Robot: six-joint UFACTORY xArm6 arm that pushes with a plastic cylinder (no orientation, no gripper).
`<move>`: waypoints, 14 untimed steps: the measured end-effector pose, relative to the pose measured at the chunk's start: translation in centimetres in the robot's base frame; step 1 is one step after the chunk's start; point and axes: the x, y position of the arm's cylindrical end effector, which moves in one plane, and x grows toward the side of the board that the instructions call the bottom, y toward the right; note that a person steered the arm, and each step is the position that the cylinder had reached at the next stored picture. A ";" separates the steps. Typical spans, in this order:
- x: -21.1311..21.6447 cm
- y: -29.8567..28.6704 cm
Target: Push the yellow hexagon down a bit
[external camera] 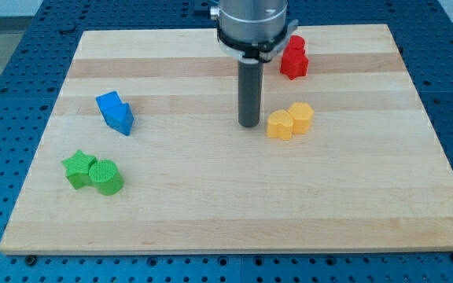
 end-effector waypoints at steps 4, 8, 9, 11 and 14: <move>-4.3 3.3; 1.8 9.9; 4.4 10.0; 3.6 11.0; 7.0 14.9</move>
